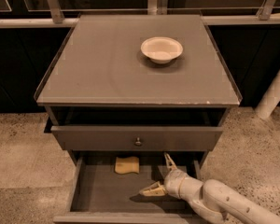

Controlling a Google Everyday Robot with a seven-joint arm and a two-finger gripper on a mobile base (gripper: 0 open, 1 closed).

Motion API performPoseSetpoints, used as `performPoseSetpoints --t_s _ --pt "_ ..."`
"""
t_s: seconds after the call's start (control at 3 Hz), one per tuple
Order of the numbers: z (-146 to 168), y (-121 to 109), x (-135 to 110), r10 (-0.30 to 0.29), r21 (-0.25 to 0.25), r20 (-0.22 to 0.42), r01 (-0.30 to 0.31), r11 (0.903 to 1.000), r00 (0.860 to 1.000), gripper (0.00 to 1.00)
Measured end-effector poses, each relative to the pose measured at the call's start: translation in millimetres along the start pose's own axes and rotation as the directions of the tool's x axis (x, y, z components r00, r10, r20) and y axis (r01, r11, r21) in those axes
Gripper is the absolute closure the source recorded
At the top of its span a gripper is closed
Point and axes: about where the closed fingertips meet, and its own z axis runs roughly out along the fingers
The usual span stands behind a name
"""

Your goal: Pick sponge from middle drawer and place on counter

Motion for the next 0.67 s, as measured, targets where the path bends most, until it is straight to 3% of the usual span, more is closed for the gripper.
performPoseSetpoints --t_s 0.67 --pt "43 5 20 0.046 -0.002 0.021 -0.046 0.9990 0.999 0.00"
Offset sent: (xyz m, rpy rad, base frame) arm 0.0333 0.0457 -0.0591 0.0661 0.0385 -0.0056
